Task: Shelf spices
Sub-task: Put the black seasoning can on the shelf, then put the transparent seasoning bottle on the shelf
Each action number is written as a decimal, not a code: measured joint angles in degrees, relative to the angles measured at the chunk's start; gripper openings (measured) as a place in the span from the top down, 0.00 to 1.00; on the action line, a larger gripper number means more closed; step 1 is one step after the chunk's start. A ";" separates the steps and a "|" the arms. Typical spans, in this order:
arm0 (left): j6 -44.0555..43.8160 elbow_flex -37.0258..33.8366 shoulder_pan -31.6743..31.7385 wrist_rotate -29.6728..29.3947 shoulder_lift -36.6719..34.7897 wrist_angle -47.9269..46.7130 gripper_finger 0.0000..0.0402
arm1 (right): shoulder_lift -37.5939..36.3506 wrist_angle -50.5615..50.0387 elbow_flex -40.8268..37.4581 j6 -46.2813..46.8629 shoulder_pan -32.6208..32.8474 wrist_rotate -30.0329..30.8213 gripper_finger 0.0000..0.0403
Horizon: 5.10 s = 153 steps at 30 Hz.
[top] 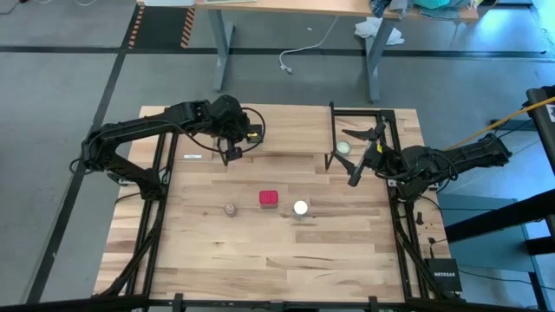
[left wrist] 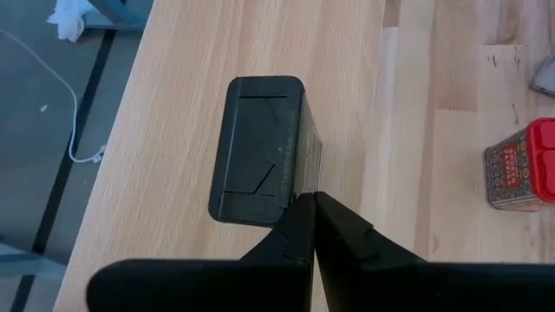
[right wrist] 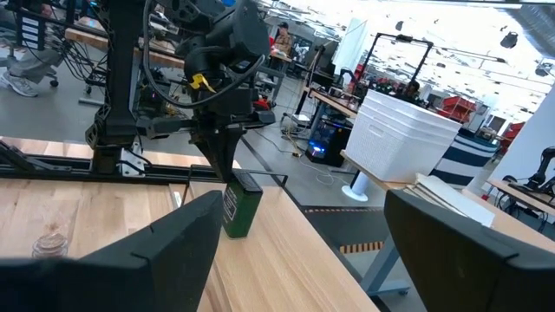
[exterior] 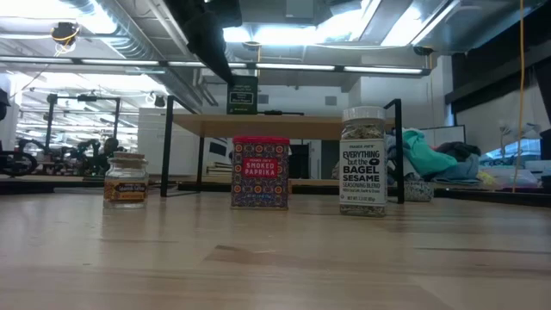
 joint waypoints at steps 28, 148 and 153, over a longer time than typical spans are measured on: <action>-14.83 -15.99 -18.20 6.92 -5.63 -6.81 0.97 | 0.02 -0.55 0.00 0.02 -0.01 0.04 0.19; 6.99 -10.56 -29.53 14.13 -26.10 101.11 0.56 | 0.04 -1.77 0.02 0.20 0.00 0.00 0.19; 4.99 -10.56 -29.62 12.90 -26.21 106.21 0.56 | 0.04 -1.76 0.02 0.18 -0.01 0.00 0.19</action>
